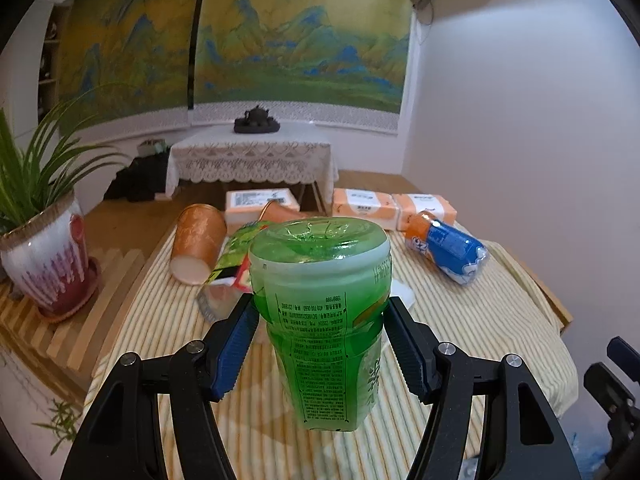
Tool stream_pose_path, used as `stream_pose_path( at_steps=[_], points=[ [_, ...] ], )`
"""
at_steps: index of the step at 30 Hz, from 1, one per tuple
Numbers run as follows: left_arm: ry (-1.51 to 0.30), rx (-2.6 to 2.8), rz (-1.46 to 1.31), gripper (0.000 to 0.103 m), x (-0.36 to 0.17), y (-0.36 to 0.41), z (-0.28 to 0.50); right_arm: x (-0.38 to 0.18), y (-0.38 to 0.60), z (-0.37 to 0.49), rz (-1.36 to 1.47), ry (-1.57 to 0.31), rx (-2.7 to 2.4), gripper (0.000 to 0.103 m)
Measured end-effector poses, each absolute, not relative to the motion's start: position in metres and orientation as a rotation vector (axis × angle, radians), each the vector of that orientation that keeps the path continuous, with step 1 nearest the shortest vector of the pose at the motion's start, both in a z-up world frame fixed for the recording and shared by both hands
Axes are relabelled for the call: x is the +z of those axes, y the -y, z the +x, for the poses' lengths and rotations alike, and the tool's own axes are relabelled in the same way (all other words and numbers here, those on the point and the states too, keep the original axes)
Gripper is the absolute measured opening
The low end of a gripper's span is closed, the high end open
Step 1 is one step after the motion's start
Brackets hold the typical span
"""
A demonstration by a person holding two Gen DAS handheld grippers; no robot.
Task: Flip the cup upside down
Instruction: 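Lower the upright green bottle onto the cloth and open the left tool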
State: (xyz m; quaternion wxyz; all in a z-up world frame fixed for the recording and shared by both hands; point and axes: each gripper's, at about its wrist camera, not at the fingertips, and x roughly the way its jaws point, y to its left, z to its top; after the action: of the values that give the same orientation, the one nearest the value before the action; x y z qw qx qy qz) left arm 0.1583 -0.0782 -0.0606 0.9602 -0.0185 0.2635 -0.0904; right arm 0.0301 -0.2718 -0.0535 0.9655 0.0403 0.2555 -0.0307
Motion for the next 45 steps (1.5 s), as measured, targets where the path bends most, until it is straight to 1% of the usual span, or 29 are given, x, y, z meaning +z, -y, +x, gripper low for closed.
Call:
stream_pose_path(
  at_steps=[8,12,20,23,31,33,35,37,45],
  points=[
    [-0.507,-0.184,-0.023,0.068,-0.075,0.093,0.16,-0.057,0.277,0.032,0.106,-0.537,-0.069,0.06],
    [-0.528,-0.198,-0.038,0.068,-0.084,0.093,0.161,-0.058,0.28,0.033,0.114,-0.544,-0.077,0.06],
    [-0.516,-0.217,0.003,0.068,-0.092,0.102,0.146,-0.057,0.28,0.033,0.12,-0.546,-0.072,0.06],
    [-0.53,-0.233,-0.004,0.066,-0.095,0.104,0.144,-0.056,0.278,0.032,0.117,-0.545,-0.068,0.06],
    [-0.541,-0.246,-0.012,0.067,-0.1,0.103,0.134,-0.052,0.275,0.03,0.11,-0.538,-0.062,0.06],
    [-0.546,-0.252,-0.014,0.07,-0.099,0.101,0.134,-0.052,0.275,0.03,0.111,-0.538,-0.058,0.06],
    [-0.55,-0.263,-0.025,0.085,-0.099,0.099,0.135,-0.051,0.273,0.029,0.107,-0.536,-0.056,0.06],
    [-0.54,-0.277,-0.035,0.091,-0.097,0.096,0.132,-0.05,0.273,0.028,0.105,-0.535,-0.053,0.06],
    [-0.542,-0.292,-0.031,0.095,-0.09,0.092,0.12,-0.051,0.271,0.029,0.108,-0.539,-0.046,0.061]
  ],
)
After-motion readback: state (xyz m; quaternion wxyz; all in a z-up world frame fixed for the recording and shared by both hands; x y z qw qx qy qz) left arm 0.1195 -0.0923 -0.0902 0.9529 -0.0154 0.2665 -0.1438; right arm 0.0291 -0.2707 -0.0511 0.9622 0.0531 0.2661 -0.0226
